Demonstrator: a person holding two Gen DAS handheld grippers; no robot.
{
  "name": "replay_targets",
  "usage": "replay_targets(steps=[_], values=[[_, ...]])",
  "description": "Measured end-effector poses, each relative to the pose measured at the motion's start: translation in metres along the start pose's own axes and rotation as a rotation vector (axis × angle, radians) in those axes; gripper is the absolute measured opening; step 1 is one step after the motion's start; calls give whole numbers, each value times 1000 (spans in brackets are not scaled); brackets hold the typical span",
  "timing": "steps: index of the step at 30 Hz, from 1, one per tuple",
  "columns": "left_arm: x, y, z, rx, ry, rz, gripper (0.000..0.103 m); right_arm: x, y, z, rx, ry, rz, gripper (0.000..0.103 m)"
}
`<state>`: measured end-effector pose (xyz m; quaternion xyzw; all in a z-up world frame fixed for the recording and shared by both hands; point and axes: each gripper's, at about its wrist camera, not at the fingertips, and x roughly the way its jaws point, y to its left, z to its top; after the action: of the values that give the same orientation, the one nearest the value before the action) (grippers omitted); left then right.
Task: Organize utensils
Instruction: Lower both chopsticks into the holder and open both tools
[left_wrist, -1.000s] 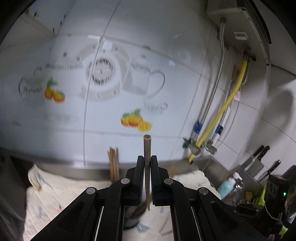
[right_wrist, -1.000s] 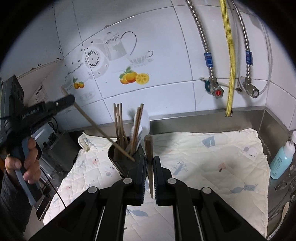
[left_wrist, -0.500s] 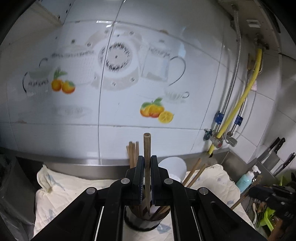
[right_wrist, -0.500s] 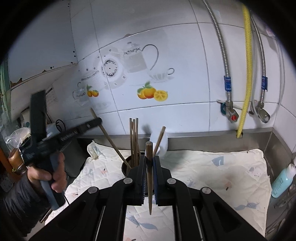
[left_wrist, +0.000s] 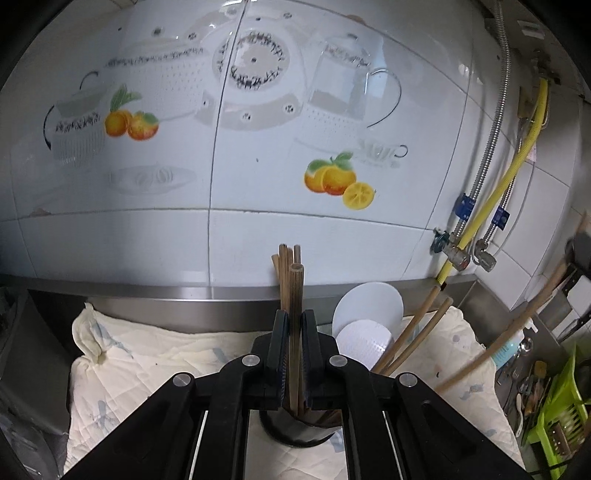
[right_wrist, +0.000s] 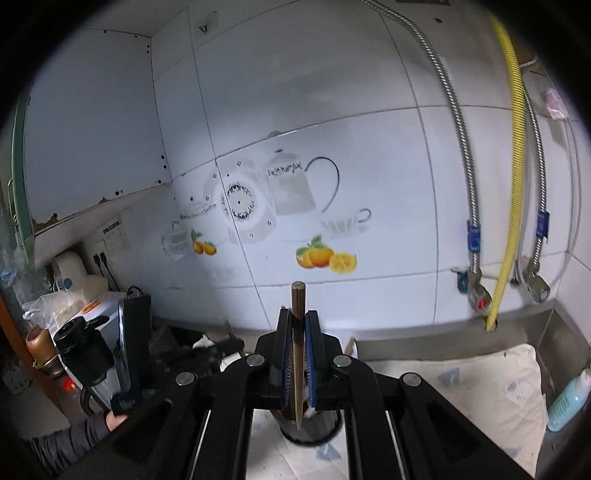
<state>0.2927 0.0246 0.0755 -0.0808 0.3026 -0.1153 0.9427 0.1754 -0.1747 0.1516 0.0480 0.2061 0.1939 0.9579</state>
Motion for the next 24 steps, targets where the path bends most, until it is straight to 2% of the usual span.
replay_targets(steps=[8,18,19,21,22,23,24], values=[[4,3,-1,-4,27,-22,9,35,5,-6,-4,12,-8,9],[4,4,1,-5,32,-41,11,70,6,-32,-10,131,-21,9],[4,4,1,-3,32,-46,13,72,6,-34,-7,136,-20,9],[3,3,2,-1,27,-43,25,75,5,-39,-5,156,-22,9],[2,3,2,0,20,-46,39,76,5,-41,-5,162,-25,9],[1,3,1,1,15,-41,44,78,5,-42,-3,168,-25,9],[0,3,2,4,10,-36,44,79,4,-43,-1,175,-21,9]])
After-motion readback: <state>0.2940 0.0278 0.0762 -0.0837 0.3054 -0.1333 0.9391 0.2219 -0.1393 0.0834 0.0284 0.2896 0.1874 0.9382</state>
